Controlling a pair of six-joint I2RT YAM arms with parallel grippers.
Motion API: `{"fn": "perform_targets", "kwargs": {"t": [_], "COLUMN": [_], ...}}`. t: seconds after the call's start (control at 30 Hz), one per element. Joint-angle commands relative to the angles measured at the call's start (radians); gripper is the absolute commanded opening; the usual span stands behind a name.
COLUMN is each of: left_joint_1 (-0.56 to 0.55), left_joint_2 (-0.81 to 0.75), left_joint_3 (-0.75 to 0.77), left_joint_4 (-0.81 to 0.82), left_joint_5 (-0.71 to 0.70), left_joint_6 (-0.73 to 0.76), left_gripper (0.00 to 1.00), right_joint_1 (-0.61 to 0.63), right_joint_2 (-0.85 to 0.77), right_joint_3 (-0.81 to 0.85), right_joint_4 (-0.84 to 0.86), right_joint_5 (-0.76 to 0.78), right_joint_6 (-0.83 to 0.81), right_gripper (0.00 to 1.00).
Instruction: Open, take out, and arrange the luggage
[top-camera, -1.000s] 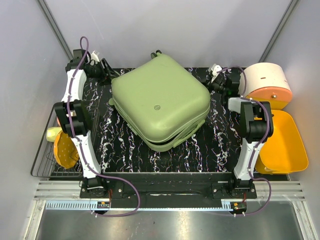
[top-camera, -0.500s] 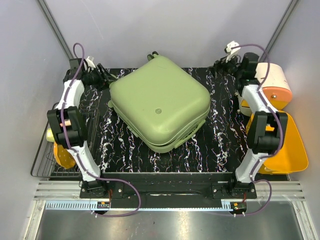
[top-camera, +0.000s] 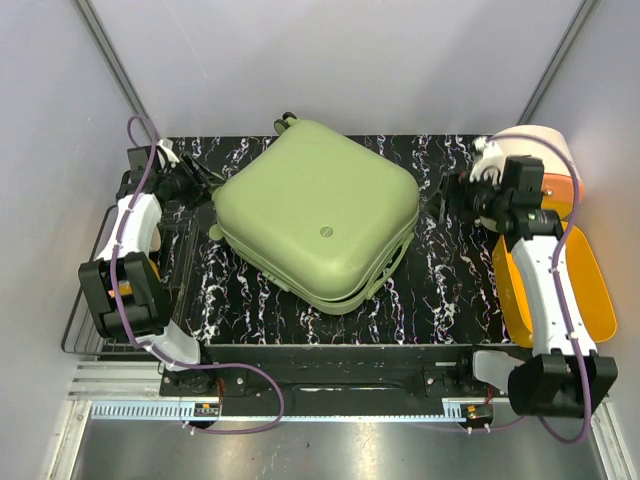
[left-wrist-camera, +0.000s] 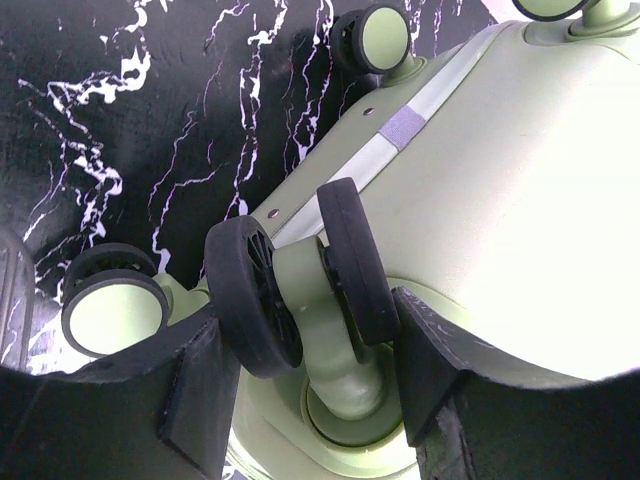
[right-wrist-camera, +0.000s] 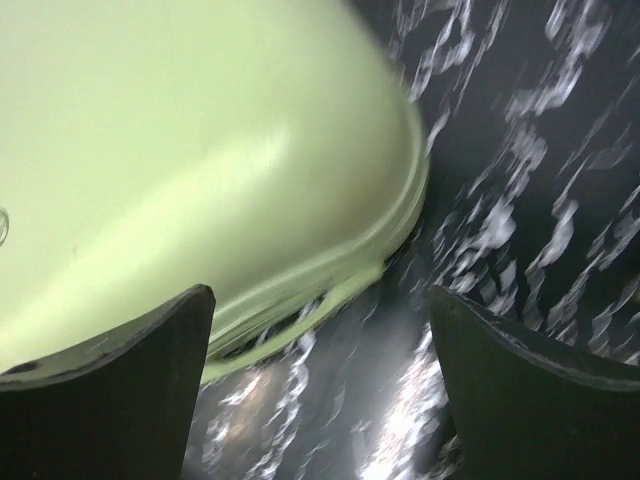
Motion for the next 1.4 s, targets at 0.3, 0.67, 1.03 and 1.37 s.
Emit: {"fn": "perform_targets", "kwargs": {"t": [0.3,0.67,1.03,1.37], "left_joint_1": [-0.018,-0.016,-0.001,0.017], "left_joint_2": [-0.132,-0.175,-0.24,-0.183], "left_joint_3": [-0.122,-0.174,-0.231,-0.162], "left_joint_4": [-0.103,-0.106,-0.114,0.002], "left_joint_5": [0.045,0.038,0.055,0.035], "left_joint_6": [0.089,0.095,0.066,-0.1], "left_gripper": [0.01,0.0,0.01,0.04], "right_joint_1": [0.013,0.151,0.16,0.16], "right_joint_2": [-0.14,0.14,0.404,0.788], "right_joint_3": [-0.49,-0.524,-0.261,0.261], "right_joint_4": [0.03,0.302,0.407,0.454], "right_joint_5": [-0.055,0.025,0.092,0.149], "right_joint_6": [0.635,0.724,0.683,0.603], "right_gripper": [0.8,0.69,0.0,0.0]}}
